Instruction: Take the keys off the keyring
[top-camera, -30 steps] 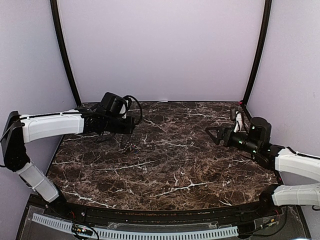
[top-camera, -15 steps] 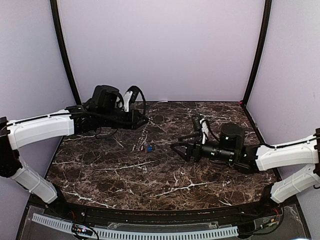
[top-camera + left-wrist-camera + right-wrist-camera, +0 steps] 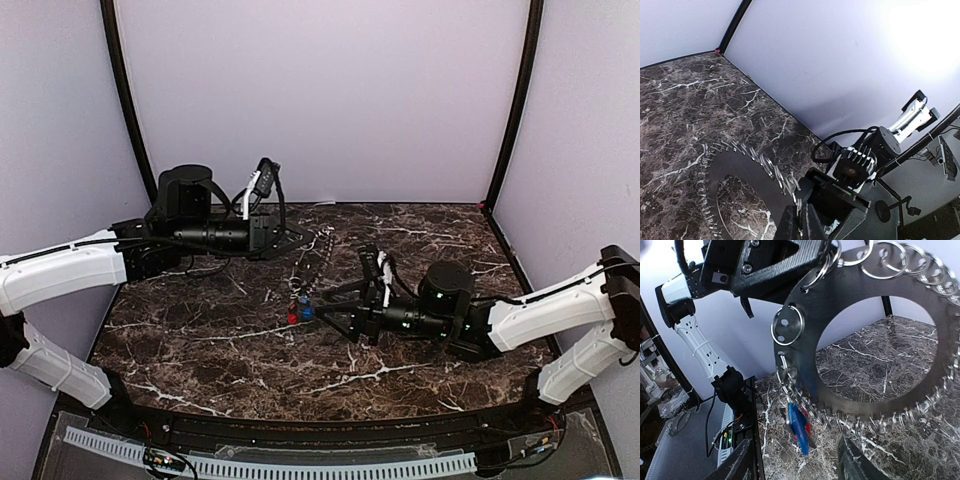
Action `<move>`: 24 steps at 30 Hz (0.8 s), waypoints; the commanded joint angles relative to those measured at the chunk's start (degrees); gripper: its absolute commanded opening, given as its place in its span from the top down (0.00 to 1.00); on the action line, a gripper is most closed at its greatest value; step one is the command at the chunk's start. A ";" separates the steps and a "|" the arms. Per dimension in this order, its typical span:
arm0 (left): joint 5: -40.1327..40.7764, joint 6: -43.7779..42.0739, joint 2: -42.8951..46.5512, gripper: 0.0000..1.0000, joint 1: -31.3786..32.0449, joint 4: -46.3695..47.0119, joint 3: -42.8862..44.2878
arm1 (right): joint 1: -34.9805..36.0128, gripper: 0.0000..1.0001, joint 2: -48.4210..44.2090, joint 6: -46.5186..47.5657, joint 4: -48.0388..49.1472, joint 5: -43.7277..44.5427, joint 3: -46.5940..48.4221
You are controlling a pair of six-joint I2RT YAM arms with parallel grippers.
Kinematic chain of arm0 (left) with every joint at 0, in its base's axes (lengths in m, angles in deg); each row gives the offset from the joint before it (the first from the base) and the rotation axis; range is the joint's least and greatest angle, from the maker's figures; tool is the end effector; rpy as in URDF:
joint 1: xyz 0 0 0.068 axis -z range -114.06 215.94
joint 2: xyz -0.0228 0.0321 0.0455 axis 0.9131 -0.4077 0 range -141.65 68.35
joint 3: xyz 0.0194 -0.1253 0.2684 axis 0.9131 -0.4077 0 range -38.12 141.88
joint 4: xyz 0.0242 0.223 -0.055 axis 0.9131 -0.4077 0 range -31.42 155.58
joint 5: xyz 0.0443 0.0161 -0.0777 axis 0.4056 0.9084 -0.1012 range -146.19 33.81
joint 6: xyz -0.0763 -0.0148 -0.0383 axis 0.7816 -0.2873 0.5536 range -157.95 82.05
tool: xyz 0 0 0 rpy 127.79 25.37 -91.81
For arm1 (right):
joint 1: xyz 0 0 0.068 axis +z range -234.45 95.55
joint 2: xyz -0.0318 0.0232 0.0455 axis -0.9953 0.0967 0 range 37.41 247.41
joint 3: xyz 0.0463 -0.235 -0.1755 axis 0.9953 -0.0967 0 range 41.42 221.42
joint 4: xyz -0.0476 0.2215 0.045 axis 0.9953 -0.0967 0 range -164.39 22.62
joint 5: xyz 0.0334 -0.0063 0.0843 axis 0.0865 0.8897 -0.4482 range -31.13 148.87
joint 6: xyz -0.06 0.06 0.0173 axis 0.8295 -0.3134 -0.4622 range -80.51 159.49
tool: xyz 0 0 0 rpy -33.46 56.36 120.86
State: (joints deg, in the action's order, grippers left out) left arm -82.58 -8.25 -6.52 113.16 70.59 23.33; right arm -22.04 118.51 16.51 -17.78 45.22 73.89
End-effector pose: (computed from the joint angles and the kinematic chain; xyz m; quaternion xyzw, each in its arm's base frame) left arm 0.1829 -0.2477 0.3804 0.2597 0.7057 -0.5310 0.3906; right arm 0.1271 0.2822 0.2819 -0.3146 0.6267 0.5413 0.4639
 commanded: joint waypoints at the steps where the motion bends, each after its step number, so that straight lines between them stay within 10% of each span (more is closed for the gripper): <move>1: -5.42 -0.62 1.97 1.00 0.41 4.47 1.61 | 2.26 0.46 2.25 5.54 -3.72 0.91 6.11; 24: -5.17 -3.13 2.78 1.00 0.41 5.00 3.79 | 6.00 0.73 5.75 8.02 -1.66 7.27 8.39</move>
State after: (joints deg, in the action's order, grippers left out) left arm -87.21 -10.46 -6.48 113.47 71.62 25.38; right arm -16.53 123.76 24.22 -22.39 49.35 83.03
